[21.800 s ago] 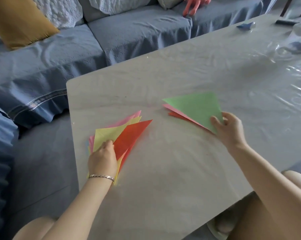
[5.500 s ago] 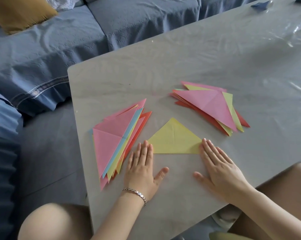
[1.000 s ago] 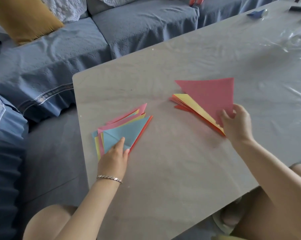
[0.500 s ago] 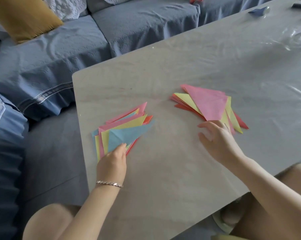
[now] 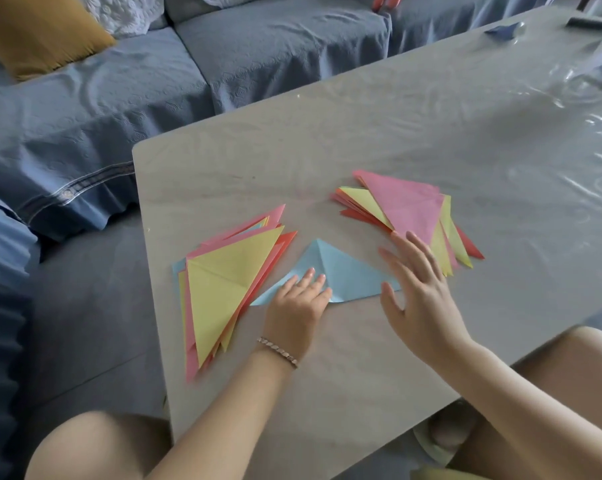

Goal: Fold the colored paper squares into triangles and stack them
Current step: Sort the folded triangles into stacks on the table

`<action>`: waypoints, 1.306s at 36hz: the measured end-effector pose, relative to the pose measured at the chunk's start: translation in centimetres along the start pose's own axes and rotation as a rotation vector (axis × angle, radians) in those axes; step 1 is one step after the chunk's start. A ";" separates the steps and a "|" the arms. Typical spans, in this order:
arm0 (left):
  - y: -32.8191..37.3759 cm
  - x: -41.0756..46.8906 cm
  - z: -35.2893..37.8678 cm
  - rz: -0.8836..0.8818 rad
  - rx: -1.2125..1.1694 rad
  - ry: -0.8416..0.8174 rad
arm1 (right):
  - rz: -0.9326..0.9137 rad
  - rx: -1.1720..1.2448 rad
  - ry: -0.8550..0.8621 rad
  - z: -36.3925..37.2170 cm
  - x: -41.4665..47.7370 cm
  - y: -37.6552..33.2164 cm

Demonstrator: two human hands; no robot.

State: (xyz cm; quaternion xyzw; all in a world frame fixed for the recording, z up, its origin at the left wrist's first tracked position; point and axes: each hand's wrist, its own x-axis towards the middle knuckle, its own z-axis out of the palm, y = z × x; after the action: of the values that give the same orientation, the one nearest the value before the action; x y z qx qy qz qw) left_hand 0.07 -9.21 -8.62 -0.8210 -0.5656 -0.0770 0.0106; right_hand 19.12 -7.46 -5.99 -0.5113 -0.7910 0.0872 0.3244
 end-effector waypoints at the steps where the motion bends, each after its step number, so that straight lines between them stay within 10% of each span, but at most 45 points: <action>1: 0.0 0.0 0.1 -0.024 -0.010 -0.015 | -0.025 -0.011 -0.033 0.2 -0.3 -0.1; 9: 0.3 -1.3 -0.2 -0.180 -0.158 -0.271 | -0.171 -0.255 -0.541 3.8 -1.1 -0.3; 17: 1.0 -3.0 -0.5 -0.177 -0.104 -0.405 | -0.211 -0.357 -0.630 4.9 -1.4 -0.2; 38: -1.1 -6.2 -0.3 -0.405 -0.124 -0.356 | 0.041 -0.455 -0.506 -0.1 -3.1 4.3; 47: -0.6 -6.1 -0.4 -0.467 -0.094 -0.341 | 0.038 -0.186 -0.153 0.6 -1.2 2.4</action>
State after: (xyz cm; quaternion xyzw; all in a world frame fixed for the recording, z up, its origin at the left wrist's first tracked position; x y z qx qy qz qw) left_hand -2.69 -14.68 -9.08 -0.6692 -0.7287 0.0356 -0.1408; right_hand 20.85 -7.29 -8.10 -0.5462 -0.8082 0.0583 0.2125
